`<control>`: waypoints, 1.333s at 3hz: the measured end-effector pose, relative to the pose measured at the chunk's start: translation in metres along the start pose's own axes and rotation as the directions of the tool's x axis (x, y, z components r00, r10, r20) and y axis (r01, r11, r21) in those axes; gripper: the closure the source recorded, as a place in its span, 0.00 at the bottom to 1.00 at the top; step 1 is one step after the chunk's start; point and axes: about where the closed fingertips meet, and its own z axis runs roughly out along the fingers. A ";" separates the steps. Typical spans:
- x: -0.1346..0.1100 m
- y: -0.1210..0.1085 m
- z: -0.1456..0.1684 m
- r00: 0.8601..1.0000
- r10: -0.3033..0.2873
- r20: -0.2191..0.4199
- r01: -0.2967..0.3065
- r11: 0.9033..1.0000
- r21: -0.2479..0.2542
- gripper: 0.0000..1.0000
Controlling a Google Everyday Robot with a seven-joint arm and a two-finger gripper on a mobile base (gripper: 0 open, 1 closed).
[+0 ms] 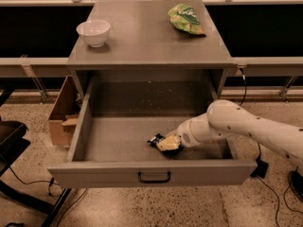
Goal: Place rxbar blueberry into top drawer
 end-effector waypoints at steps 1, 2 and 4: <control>0.000 0.000 0.000 1.000 0.000 0.000 0.000 1.000 0.000 0.04; -0.003 0.002 -0.004 1.000 0.000 0.000 0.000 1.000 0.000 0.00; -0.064 -0.014 -0.098 0.971 -0.202 -0.126 0.207 0.978 0.029 0.00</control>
Offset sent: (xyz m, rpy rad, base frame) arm 0.0039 0.0042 0.0013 0.0416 0.0059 0.0579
